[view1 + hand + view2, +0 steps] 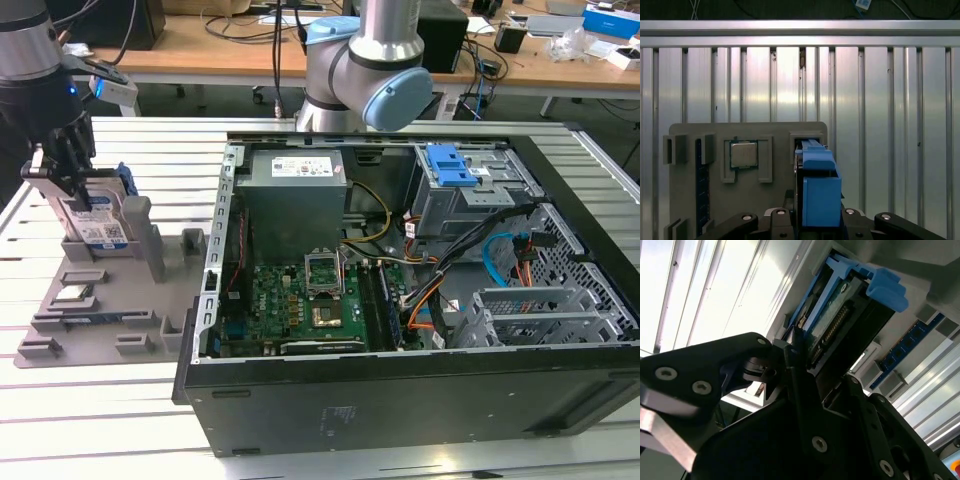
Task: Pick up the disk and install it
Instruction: 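Pick up the disk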
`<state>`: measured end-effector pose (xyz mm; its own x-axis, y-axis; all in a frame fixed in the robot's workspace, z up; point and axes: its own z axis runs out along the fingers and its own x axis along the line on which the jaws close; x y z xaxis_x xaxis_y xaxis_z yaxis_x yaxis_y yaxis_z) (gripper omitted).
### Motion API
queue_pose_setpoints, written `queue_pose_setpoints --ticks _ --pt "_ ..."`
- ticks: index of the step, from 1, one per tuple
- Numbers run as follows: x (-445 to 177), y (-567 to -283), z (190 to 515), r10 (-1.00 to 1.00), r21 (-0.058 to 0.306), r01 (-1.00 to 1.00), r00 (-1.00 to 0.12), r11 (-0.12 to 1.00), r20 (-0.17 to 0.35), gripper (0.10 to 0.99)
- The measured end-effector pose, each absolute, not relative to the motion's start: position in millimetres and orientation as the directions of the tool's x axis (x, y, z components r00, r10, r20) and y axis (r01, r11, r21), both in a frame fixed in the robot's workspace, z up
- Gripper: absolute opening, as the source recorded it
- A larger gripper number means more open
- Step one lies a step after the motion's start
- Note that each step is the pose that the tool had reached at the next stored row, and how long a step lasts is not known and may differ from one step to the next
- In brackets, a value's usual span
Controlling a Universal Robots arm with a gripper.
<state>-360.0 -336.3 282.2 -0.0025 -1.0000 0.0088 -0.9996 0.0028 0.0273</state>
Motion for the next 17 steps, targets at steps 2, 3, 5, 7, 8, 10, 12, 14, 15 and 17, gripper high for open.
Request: queue_pose_setpoints --ticks 2,3,5,7,8,10,12,14,15,17 --pt "-360 -336 282 -1.0 0.027 -1.0 -0.002 0.003 0.009 0.361" --pt "-360 -336 282 -1.0 0.027 -1.0 -0.003 0.003 0.009 0.361" --pt "-360 -336 282 -1.0 0.027 -1.0 -0.003 0.003 0.009 0.361" --pt "-360 -336 282 -1.0 0.027 -1.0 -0.003 0.003 0.009 0.361" --pt "-360 -336 283 -1.0 0.027 -1.0 -0.002 0.003 0.009 0.361" --pt "-360 -336 284 -1.0 0.027 -1.0 -0.003 0.003 0.009 0.361" --pt "-360 -336 288 -1.0 0.027 -1.0 -0.002 0.003 0.009 0.361" --pt "-360 -336 292 -1.0 0.027 -1.0 -0.002 0.003 0.009 0.361" --pt "-360 -336 295 -1.0 0.027 -1.0 -0.003 0.003 0.009 0.361" --pt "-360 -336 299 -1.0 0.027 -1.0 -0.002 0.003 0.009 0.361"
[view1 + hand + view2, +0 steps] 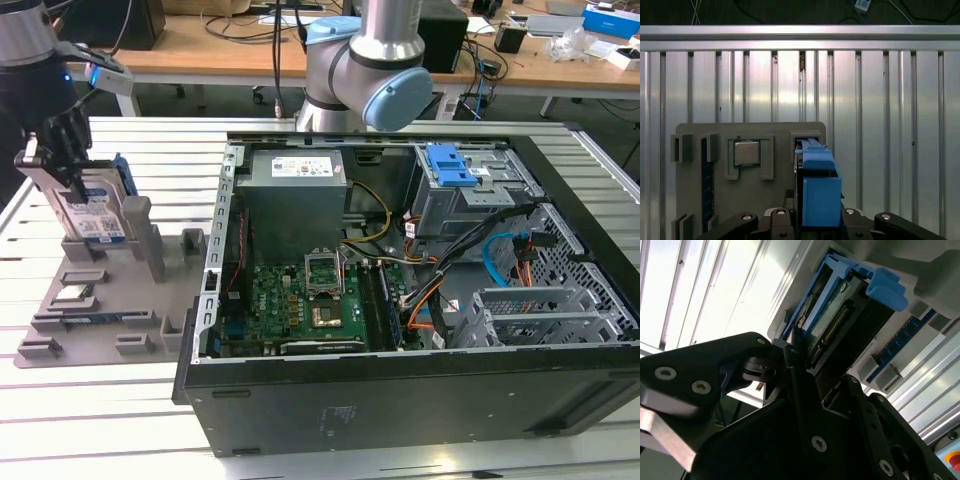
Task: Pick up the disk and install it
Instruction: 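Pick up the disk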
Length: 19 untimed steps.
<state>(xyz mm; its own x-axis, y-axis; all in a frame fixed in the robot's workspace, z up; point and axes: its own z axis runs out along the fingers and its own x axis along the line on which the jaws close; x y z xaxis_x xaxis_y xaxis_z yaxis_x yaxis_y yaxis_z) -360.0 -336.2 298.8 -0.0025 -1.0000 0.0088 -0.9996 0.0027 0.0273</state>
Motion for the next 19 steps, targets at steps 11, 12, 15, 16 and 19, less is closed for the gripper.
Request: queue_pose_setpoints --ticks 11,12,15,16,19 --pt "-360 -336 319 -1.0 0.027 -1.0 -0.002 0.003 0.009 0.361" --pt "-360 -336 320 -1.0 0.027 -1.0 -0.002 0.003 0.009 0.361" --pt "-360 -336 325 -1.0 0.027 -1.0 -0.003 0.003 0.009 0.361" --pt "-360 -336 328 -1.0 0.027 -1.0 -0.003 0.003 0.009 0.361" --pt "-360 -336 335 -1.0 0.027 -1.0 -0.003 0.003 0.009 0.361"
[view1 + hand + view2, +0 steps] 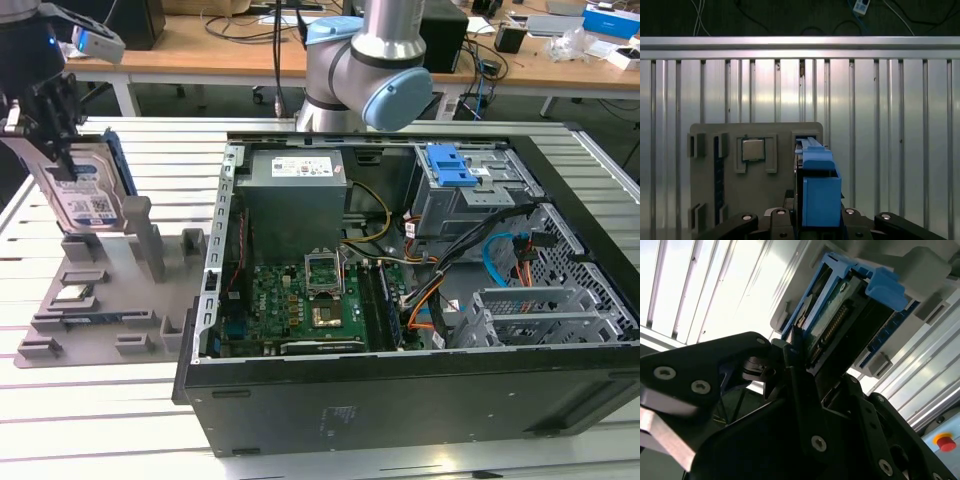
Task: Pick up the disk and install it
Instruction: 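Pick up the disk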
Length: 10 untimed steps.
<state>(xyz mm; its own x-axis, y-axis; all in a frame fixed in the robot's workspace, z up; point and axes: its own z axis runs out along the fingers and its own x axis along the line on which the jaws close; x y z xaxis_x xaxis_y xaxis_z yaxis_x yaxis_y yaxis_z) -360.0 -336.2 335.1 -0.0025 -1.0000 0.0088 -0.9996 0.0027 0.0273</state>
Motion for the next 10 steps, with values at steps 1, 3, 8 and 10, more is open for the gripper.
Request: queue_pose_setpoints --ticks 1,3,8,10 --pt "-360 -336 337 -1.0 0.027 -1.0 -0.003 0.003 0.009 0.361" --pt "-360 -336 342 -1.0 0.027 -1.0 -0.003 0.003 0.009 0.361" --pt "-360 -336 357 -1.0 0.027 -1.0 -0.003 0.003 0.009 0.361" --pt "-360 -336 364 -1.0 0.027 -1.0 -0.003 0.003 0.009 0.361"
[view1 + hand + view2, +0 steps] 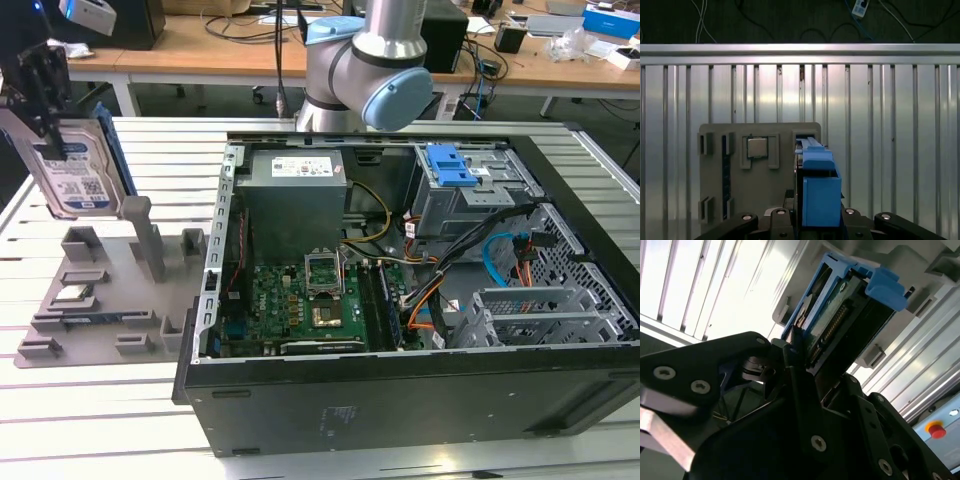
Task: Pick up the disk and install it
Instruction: 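Pick up the disk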
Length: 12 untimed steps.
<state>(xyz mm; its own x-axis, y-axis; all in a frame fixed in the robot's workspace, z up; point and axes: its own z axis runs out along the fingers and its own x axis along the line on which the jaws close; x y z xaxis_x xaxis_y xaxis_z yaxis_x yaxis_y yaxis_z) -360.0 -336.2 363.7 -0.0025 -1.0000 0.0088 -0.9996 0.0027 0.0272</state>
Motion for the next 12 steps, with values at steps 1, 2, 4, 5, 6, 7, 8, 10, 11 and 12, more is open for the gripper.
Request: queue_pose_setpoints --ticks 1,2,4,5,6,7,8,10,11,12 --pt "-360 -336 368 -1.0 0.027 -1.0 -0.002 0.003 0.009 0.361" --pt "-360 -336 370 -1.0 0.027 -1.0 -0.003 0.003 0.009 0.361" --pt "-360 -336 377 -1.0 0.027 -1.0 -0.003 0.003 0.009 0.361" --pt "-360 -336 379 -1.0 0.027 -1.0 -0.003 0.003 0.009 0.361" --pt "-360 -336 382 -1.0 0.027 -1.0 -0.003 0.003 0.009 0.361" --pt "-360 -336 385 -1.0 0.027 -1.0 -0.003 0.003 0.009 0.361" --pt "-360 -336 388 -1.0 0.027 -1.0 -0.003 0.003 0.009 0.361" --pt "-360 -336 393 -1.0 0.027 -1.0 -0.002 0.003 0.009 0.361" --pt "-360 -336 395 -1.0 0.027 -1.0 -0.003 0.003 0.009 0.361" --pt "-360 -336 398 -1.0 0.027 -1.0 -0.003 0.003 0.009 0.361"
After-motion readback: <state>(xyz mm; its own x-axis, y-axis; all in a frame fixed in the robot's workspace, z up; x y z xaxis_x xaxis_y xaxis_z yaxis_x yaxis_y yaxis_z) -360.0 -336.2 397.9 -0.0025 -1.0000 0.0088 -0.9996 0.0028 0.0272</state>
